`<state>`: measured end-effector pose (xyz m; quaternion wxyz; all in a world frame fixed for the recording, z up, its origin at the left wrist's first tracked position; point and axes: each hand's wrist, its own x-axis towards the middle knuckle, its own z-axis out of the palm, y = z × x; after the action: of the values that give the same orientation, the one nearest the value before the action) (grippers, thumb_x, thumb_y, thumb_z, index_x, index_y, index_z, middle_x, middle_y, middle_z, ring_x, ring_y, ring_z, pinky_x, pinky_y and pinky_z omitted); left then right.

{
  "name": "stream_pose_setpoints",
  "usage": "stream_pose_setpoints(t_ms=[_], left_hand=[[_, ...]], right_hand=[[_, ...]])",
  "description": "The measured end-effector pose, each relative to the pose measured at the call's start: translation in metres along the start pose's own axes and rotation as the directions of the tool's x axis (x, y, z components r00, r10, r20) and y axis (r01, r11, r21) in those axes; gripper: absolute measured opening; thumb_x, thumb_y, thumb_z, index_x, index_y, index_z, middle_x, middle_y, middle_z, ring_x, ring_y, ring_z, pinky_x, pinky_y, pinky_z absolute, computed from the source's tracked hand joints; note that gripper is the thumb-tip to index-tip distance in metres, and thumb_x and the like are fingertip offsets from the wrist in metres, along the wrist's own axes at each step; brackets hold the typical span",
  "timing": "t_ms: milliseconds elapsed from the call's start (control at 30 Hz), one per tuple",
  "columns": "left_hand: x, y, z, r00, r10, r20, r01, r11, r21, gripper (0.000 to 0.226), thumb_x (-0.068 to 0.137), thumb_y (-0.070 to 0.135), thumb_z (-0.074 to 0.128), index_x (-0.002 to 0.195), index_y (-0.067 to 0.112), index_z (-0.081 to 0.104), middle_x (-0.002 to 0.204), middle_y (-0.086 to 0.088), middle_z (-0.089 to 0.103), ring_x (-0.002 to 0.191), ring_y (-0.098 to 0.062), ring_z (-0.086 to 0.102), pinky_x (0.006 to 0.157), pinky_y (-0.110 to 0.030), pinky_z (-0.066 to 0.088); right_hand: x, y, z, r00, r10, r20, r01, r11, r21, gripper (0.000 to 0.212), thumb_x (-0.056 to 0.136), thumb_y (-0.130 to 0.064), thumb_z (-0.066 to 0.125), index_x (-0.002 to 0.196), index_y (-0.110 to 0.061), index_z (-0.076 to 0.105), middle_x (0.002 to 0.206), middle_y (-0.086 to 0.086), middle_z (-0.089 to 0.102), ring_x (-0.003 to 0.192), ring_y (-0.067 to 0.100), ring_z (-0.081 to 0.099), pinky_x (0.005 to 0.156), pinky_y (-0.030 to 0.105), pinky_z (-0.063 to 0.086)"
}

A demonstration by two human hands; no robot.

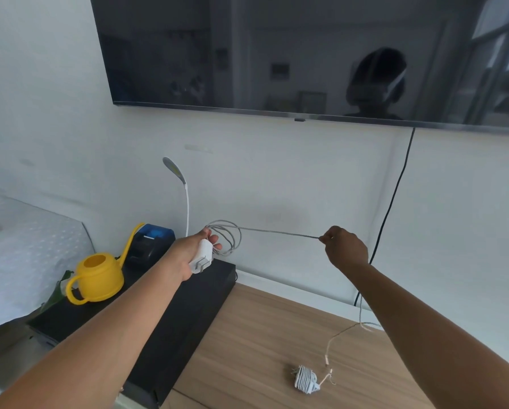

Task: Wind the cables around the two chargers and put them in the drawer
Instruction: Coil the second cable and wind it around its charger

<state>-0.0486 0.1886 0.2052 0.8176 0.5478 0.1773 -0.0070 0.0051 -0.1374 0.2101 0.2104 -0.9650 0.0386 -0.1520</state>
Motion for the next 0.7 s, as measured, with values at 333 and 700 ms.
stream_pose_setpoints(t_ms=[333,700], left_hand=[[-0.011,0.001,0.017,0.996,0.059,-0.06,-0.047,0.981,0.186,0.031,0.088,0.036,0.07,0.092,0.005,0.07,0.06,-0.003,0.07,0.052,-0.019,0.063,0.049,-0.022,0.048],[-0.019,-0.015,0.033,0.981,0.14,0.134,-0.175,0.936,0.305,0.034,0.092,0.025,0.066,0.113,-0.003,0.063,0.088,-0.007,0.078,0.07,-0.017,0.072,0.053,-0.021,0.054]], right_hand=[[-0.029,-0.058,0.005,0.904,-0.374,0.208,0.398,0.913,-0.092,0.026,0.096,-0.022,0.044,0.094,-0.032,0.068,0.104,-0.011,0.07,0.096,0.018,0.064,0.078,0.029,0.048],[-0.045,-0.101,-0.003,0.718,-0.547,0.431,0.541,0.828,0.149,0.03,0.096,-0.013,0.038,0.093,-0.023,0.066,0.073,-0.019,0.051,0.08,0.011,0.051,0.068,0.023,0.037]])
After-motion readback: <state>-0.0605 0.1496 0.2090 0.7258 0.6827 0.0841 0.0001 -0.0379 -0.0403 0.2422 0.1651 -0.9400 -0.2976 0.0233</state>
